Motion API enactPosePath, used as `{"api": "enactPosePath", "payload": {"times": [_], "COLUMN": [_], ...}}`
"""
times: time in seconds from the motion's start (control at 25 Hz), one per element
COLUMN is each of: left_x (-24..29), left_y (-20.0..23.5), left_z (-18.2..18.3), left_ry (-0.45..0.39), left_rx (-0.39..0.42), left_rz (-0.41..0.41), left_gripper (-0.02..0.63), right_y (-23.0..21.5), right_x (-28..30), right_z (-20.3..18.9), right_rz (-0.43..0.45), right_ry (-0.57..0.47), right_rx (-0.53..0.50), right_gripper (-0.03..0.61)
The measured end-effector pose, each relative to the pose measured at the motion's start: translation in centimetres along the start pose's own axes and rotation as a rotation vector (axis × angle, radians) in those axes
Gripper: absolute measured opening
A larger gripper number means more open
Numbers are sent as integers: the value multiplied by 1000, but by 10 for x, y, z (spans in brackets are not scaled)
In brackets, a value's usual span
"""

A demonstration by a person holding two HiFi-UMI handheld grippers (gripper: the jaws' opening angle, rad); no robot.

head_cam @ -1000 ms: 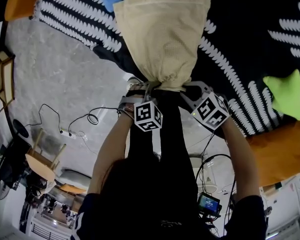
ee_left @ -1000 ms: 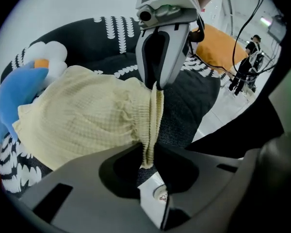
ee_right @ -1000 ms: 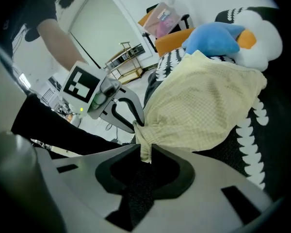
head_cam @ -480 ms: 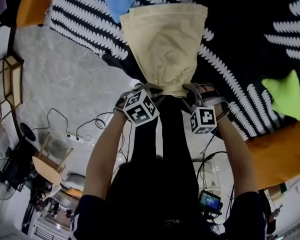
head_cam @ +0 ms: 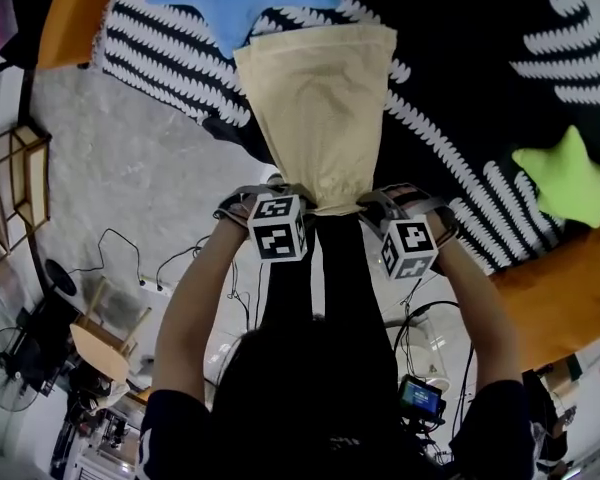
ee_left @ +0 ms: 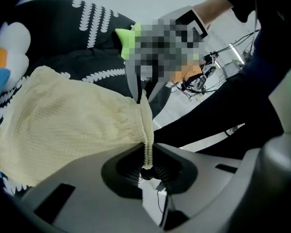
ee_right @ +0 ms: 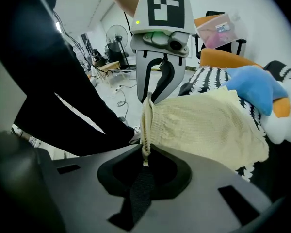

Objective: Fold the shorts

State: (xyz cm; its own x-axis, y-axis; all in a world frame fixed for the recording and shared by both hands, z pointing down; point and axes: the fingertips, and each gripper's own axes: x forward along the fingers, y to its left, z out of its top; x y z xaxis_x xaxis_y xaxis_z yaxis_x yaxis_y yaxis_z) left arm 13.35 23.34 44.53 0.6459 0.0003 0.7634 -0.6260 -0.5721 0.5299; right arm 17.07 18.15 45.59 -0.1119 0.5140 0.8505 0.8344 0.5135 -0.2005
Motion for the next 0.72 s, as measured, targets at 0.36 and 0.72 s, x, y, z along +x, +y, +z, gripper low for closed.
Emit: {"api": "enactPosePath", "payload": {"times": [0.36, 0.72], "left_x": [20, -8], "left_y": [-93, -52], "left_z": [26, 41], "left_ry": [54, -93], "left_rx": [-4, -160], "left_rz": [-326, -224], "left_gripper": [54, 57], "right_y": [99, 57], "right_x": [-25, -52], "right_z": [-1, -3], "right_rz": [342, 367], "right_ry": [-26, -115], "right_rx": [142, 357], "right_gripper": [44, 48]}}
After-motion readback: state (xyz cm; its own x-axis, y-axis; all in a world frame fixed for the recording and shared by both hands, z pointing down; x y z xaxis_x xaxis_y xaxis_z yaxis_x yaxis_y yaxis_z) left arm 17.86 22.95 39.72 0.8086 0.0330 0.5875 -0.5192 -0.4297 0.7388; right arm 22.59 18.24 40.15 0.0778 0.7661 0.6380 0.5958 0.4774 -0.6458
